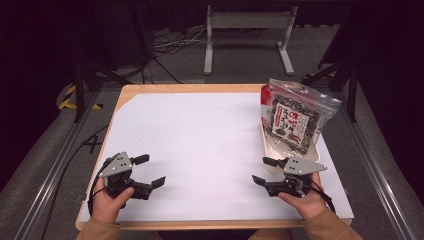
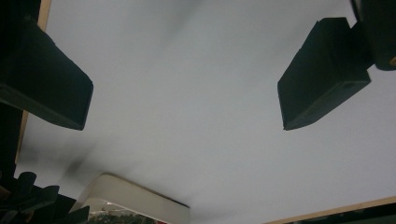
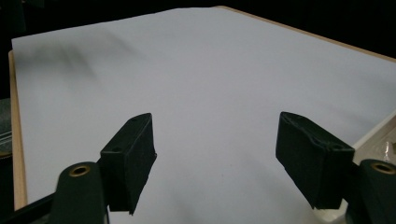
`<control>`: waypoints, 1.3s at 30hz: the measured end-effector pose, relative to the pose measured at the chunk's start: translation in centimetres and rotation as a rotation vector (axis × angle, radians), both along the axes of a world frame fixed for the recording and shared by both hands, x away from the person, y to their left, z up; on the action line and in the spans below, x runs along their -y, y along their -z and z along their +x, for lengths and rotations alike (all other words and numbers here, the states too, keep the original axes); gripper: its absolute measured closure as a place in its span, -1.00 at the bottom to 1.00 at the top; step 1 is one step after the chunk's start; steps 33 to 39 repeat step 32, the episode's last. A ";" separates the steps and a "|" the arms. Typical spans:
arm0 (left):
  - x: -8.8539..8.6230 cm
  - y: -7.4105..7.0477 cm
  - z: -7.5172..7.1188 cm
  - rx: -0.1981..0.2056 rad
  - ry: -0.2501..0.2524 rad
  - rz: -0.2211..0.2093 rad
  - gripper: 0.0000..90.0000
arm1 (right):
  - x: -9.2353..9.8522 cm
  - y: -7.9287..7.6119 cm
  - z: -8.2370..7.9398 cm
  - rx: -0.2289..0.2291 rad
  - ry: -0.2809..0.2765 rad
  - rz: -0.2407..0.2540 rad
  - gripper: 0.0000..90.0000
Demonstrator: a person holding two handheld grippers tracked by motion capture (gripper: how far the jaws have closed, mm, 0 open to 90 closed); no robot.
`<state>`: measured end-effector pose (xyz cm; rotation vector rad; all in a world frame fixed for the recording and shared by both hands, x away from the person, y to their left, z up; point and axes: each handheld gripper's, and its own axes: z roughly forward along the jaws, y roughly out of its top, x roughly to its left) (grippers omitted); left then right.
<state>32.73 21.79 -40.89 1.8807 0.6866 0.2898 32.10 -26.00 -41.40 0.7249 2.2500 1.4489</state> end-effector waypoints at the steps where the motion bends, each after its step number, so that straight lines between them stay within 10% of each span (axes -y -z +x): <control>1: 0.0 0.0 0.0 -0.003 -0.002 0.001 -0.91 | -0.1 0.3 0.1 -0.004 0.001 -0.007 -0.37; 39: 0.2 0.4 0.0 -0.004 0.003 0.013 -0.92 | -1.3 1.5 -0.1 -0.018 -0.004 -0.049 -0.41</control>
